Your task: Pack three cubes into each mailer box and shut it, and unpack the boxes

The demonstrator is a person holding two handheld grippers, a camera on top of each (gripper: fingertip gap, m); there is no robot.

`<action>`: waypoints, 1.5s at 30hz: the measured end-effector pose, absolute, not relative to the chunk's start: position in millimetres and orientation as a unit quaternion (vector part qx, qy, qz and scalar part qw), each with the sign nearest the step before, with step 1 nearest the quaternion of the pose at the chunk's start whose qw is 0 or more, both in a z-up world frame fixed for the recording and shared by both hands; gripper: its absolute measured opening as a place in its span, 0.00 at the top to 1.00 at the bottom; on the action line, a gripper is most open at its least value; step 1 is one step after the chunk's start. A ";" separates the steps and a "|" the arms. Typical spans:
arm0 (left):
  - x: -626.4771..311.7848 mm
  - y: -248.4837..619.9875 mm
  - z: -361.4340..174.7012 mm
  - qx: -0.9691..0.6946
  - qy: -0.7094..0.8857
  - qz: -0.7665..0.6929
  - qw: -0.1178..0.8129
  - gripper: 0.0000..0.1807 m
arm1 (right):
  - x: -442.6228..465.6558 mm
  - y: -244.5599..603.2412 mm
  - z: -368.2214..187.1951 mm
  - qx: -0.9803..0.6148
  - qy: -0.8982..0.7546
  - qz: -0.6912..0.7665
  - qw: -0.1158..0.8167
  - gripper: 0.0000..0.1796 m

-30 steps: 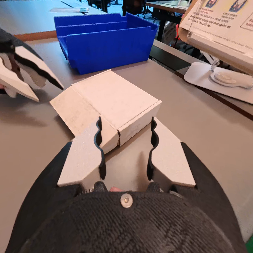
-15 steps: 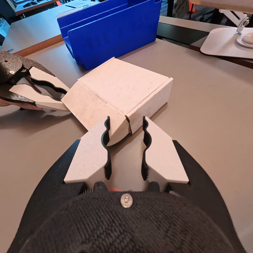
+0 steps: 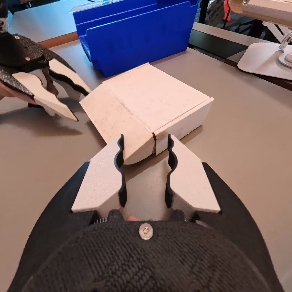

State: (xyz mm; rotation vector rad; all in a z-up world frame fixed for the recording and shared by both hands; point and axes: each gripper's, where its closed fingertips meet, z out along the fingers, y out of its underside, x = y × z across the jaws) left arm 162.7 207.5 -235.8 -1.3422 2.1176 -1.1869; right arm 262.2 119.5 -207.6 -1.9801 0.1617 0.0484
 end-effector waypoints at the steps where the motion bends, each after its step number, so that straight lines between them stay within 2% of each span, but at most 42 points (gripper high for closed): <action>1: 161.8 211.6 -233.3 -0.477 0.749 -0.421 0.187 0.71 | 261.8 117.3 -208.2 -0.837 0.063 0.019 0.544 0.69; 5: 168.0 225.5 -211.6 -0.510 0.701 -0.460 0.195 0.76 | 267.9 113.4 -205.0 -0.830 0.071 0.025 0.553 0.67; 9: 174.1 219.5 -209.5 -0.541 0.665 -0.496 0.138 0.83 | 269.1 117.5 -207.6 -0.835 0.062 0.022 0.546 0.67; 14: 178.7 210.8 -220.0 -0.550 0.666 -0.484 0.141 0.78 | 265.6 124.1 -209.8 -0.840 0.051 0.027 0.540 0.71; 23: 184.0 218.0 -222.4 -0.555 0.658 -0.483 0.162 0.80 | 267.3 124.6 -209.9 -0.840 0.056 0.017 0.539 0.71; 28: 186.0 227.0 -220.8 -0.552 0.655 -0.481 0.187 0.77 | 267.0 123.8 -209.3 -0.840 0.051 0.015 0.541 0.71; 32: 188.0 229.1 -221.6 -0.554 0.651 -0.483 0.187 0.74 | 266.4 117.7 -211.8 -0.845 0.041 0.013 0.533 0.66; 36: 198.6 237.5 -215.2 -0.567 0.624 -0.498 0.205 0.63 | 260.3 115.9 -214.9 -0.850 0.024 0.036 0.524 0.64; 41: 203.2 222.2 -219.5 -0.534 0.662 -0.496 0.174 0.68 | 257.8 119.1 -217.8 -0.855 0.010 0.058 0.515 0.64; 45: 207.8 224.6 -221.9 -0.481 0.714 -0.457 0.223 0.70 | 260.9 119.8 -218.2 -0.854 0.021 0.079 0.514 0.68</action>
